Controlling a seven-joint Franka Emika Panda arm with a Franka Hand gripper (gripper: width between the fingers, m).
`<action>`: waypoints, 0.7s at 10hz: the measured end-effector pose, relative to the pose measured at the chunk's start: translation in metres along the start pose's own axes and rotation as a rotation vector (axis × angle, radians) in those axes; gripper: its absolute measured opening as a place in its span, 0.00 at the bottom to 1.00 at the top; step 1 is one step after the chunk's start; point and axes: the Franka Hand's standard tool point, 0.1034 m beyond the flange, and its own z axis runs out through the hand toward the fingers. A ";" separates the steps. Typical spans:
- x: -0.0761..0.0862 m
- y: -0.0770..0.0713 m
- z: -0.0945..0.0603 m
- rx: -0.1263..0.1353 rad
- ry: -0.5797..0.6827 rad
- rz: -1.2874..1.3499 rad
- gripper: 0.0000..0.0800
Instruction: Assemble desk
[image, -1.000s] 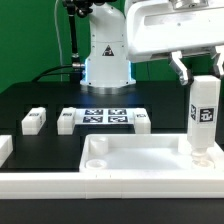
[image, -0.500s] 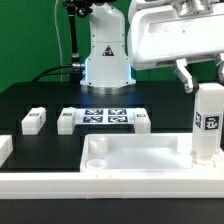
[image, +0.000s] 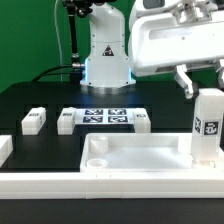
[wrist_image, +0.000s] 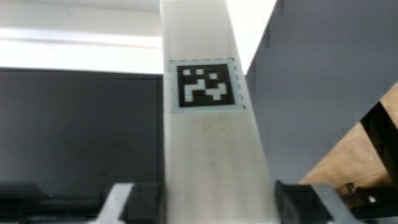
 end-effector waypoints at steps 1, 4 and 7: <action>0.000 0.000 0.000 -0.004 0.013 -0.003 0.36; 0.001 0.001 0.001 -0.007 0.037 -0.003 0.36; 0.001 0.001 0.001 -0.007 0.037 -0.003 0.62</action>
Offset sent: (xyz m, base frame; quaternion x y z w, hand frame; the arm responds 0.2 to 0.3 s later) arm -0.0026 0.0017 -0.0075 -0.0056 0.0011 0.0108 0.9999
